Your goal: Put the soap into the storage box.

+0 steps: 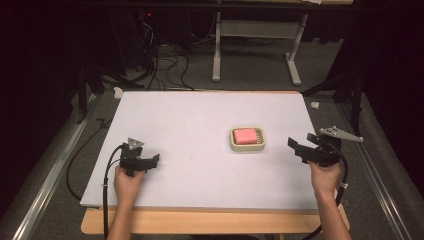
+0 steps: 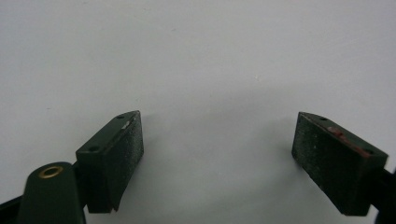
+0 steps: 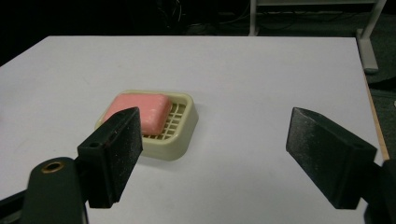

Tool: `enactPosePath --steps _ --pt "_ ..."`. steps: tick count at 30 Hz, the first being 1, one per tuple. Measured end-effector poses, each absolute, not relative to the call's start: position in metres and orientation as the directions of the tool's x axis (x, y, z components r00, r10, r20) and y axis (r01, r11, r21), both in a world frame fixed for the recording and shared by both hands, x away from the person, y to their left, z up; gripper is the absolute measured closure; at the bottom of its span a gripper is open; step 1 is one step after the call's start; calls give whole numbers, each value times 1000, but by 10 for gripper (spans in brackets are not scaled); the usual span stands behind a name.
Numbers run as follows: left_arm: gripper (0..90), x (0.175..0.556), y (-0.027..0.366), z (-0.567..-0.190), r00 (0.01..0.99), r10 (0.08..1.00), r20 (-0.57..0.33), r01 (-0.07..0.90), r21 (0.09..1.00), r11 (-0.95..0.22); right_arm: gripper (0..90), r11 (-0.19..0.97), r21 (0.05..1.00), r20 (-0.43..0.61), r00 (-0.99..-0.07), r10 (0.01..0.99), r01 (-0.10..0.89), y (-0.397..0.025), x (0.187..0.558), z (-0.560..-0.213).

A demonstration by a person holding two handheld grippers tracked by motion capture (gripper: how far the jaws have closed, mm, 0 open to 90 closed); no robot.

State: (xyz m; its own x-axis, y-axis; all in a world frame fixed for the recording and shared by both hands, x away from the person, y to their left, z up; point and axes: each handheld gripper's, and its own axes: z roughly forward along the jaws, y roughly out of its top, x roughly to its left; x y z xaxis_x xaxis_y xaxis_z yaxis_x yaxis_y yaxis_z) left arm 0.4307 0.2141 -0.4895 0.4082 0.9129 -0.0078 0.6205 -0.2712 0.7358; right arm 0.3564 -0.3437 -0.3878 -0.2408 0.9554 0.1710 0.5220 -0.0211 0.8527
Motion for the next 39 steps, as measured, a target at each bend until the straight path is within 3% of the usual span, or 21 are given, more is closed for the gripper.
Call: enactPosePath --steps 24,39 --pt "172 431 214 -489 408 913 -8 620 736 -271 201 -69 821 227 -212 950 567 -352 345 -430" --pt "172 431 214 -489 408 913 -8 620 736 -271 202 -27 793 184 -198 963 609 -344 349 -451"
